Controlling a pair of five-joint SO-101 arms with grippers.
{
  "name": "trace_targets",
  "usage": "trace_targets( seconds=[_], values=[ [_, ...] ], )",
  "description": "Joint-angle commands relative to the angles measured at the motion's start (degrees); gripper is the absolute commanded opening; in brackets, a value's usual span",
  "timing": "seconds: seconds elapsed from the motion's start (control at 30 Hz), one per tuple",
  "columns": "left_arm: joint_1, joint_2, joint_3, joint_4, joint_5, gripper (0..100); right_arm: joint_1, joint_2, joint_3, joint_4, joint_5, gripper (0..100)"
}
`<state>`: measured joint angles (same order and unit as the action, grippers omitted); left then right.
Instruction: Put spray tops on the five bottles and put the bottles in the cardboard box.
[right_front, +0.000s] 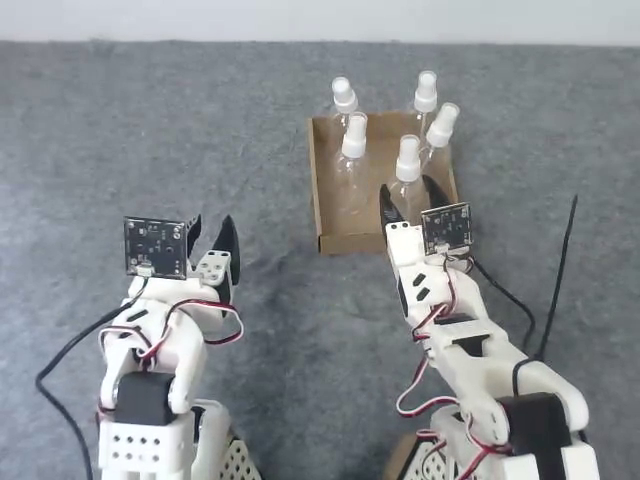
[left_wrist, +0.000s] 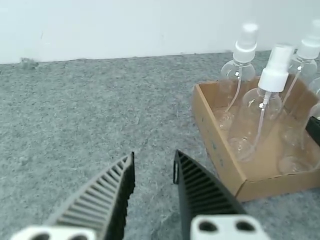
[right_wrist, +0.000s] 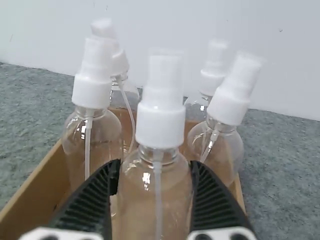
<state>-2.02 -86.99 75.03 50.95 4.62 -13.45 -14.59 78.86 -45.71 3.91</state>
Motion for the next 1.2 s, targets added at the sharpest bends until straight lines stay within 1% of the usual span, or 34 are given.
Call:
trace_targets(
  seconds=[0.0,0.1,0.27,0.37,1.17],
  values=[
    [0.3,-0.8,-0.5,-1.4,0.9,12,0.1,-0.4,0.3,-1.3,1.1,0.7],
    [0.3,-0.8,-0.5,-1.4,0.9,12,0.1,-0.4,0.3,-1.3,1.1,1.3],
    [0.3,-0.8,-0.5,-1.4,0.9,12,0.1,-0.4,0.7,-1.4,1.0,12.7],
    [0.3,-0.8,-0.5,-1.4,0.9,12,0.1,-0.5,0.7,-1.4,1.0,16.9],
    [0.3,-0.8,-0.5,-1.4,0.9,12,0.1,-1.2,0.3,-1.6,1.1,17.7]
  ],
)
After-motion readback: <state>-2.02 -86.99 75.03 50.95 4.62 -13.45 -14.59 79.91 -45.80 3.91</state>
